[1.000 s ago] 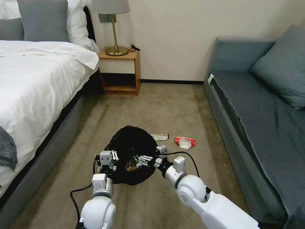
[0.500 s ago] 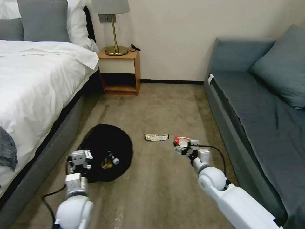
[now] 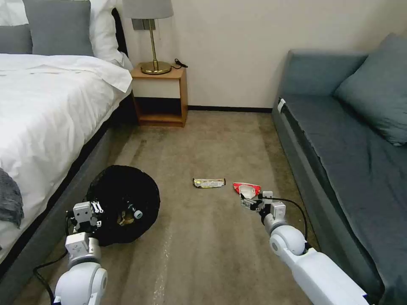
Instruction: Pick up the trash bin, then pick up the garbage on the floor and place it into the trash bin.
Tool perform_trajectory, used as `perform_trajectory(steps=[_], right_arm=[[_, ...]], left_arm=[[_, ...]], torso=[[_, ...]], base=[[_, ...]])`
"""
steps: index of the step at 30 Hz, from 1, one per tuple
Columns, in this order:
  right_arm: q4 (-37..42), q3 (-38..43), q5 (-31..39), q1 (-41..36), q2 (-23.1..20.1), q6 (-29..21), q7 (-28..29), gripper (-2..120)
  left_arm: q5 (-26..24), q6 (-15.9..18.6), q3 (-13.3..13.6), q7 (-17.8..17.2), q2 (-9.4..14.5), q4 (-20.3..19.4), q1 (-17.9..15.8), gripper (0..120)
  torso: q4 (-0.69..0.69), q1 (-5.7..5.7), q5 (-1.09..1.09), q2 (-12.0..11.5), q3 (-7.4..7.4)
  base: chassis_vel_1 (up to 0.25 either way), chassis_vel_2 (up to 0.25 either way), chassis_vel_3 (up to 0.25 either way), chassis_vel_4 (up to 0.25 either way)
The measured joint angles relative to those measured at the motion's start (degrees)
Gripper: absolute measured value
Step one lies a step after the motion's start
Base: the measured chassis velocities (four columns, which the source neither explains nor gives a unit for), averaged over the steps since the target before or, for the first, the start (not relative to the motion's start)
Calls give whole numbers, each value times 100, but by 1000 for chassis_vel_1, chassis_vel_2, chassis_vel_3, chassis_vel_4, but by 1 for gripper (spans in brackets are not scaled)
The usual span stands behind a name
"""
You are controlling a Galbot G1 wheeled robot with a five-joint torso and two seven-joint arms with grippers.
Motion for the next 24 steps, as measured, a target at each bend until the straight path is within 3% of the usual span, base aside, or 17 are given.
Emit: perform_trajectory(steps=[12, 24], right_arm=[[-60, 51, -286, -175, 148, 235, -197, 100], [-91, 41, -370, -198, 169, 255, -229, 100]], left_arm=[[135, -112, 232, 53, -40, -27, 78, 4], [164, -168, 290, 53, 2, 102, 27, 4]], torso=[[0, 0, 0, 0, 1], [1, 0, 1, 0, 1]], base=[[-97, 103, 97, -90], [-107, 120, 107, -104]])
